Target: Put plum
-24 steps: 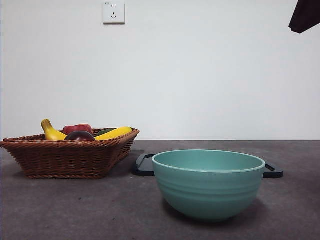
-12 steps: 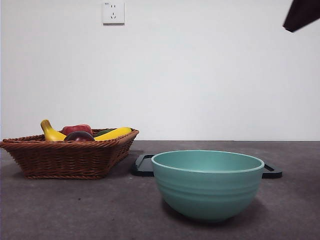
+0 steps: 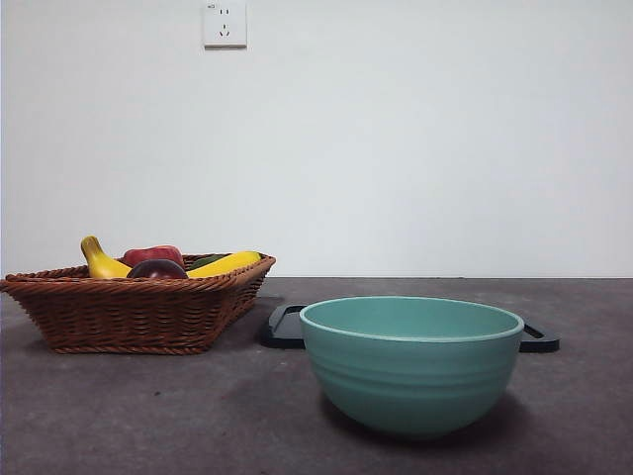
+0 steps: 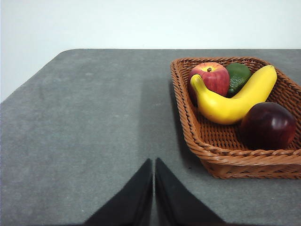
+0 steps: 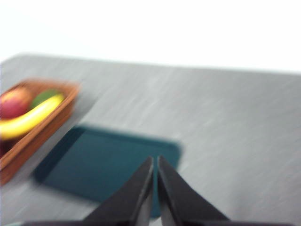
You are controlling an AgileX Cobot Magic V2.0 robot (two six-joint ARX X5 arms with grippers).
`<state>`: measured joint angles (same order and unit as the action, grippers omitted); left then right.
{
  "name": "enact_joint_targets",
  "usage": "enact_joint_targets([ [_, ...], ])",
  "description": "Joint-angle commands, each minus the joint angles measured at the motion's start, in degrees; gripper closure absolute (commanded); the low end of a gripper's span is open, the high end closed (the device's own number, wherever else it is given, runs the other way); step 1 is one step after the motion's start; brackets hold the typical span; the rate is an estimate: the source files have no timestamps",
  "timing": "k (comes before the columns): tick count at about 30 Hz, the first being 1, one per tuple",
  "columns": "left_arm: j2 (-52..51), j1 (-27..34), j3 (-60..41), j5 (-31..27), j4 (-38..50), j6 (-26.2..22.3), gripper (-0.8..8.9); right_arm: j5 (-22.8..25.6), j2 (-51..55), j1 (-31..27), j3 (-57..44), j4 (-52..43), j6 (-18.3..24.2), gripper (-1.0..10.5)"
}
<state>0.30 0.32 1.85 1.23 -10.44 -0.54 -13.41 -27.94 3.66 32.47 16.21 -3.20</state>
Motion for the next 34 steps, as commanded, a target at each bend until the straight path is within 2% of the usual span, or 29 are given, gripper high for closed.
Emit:
enact_joint_targets([
  [1,-0.1,0.1,-1.2,-0.2,-0.3,0.2,8.06,0.1,5.3,-2.7,-6.4,-7.7,0.7,9.4],
  [5,-0.1,0.1,-1.2,-0.2,-0.3,0.2,8.06,1.0,12.9,-5.1,-15.8,-14.6,0.7,9.4],
  [10,-0.1,0.1,-1.2,-0.2,-0.3,0.2,8.06,4.5,18.8,-5.4,-22.6,-16.9,0.7,9.4],
  [15,-0.1,0.1,-1.2,-0.2,-0.3,0.2,8.06,4.8,22.9,-5.4,-27.1,-17.4,0.6,9.4],
  [24,-0.1,0.1,-1.2,-0.2,-0.3,0.2,8.06,6.2,27.3,-5.4,-31.7,-17.3,0.2,9.4],
  [34,-0.1,0.1,-1.2,-0.2,-0.3,0.2,8.06,6.4,27.7,-5.4,-31.8,-9.9,0.2,9.4],
])
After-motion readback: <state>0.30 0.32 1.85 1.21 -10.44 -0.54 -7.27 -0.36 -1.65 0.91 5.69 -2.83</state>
